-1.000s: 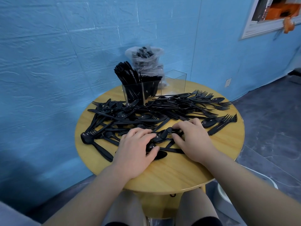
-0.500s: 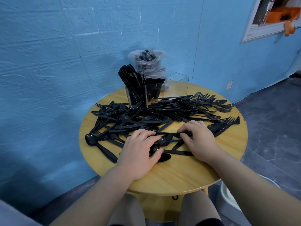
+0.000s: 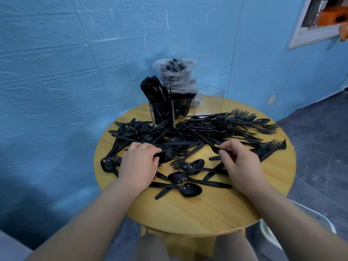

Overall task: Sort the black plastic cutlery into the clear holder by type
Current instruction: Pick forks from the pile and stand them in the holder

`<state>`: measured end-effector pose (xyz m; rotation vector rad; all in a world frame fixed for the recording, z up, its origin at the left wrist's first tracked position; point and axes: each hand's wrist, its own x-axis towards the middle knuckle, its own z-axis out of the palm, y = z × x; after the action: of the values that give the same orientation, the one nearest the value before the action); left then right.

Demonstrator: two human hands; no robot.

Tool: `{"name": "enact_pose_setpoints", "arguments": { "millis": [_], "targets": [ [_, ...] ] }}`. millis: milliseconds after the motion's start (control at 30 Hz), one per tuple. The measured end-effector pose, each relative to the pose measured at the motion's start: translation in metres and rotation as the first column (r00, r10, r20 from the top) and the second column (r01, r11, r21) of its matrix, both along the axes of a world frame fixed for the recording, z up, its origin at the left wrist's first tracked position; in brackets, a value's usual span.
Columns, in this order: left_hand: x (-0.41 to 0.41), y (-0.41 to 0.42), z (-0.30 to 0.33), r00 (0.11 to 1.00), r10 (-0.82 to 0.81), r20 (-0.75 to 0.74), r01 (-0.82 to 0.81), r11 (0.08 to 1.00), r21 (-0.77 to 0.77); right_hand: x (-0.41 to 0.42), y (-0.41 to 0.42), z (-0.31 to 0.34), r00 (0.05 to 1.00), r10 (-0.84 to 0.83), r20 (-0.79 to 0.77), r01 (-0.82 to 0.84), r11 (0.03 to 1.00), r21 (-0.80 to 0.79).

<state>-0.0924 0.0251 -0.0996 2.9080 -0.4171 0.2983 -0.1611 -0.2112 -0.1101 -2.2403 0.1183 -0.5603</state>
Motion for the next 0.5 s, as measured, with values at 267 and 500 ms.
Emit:
{"name": "enact_pose_setpoints", "arguments": {
  "millis": [267,500],
  "targets": [
    [0.013,-0.009,-0.004,0.997,-0.078,-0.009,0.078,0.997,0.002,0.001,-0.003,-0.004,0.992,-0.048,0.115,0.056,0.996,-0.066],
    [0.019,-0.021,0.0,0.986,-0.167,0.024,0.168,0.983,-0.072,0.003,-0.006,-0.005,0.983,-0.114,0.145,0.124,0.99,-0.063]
  ]
}}
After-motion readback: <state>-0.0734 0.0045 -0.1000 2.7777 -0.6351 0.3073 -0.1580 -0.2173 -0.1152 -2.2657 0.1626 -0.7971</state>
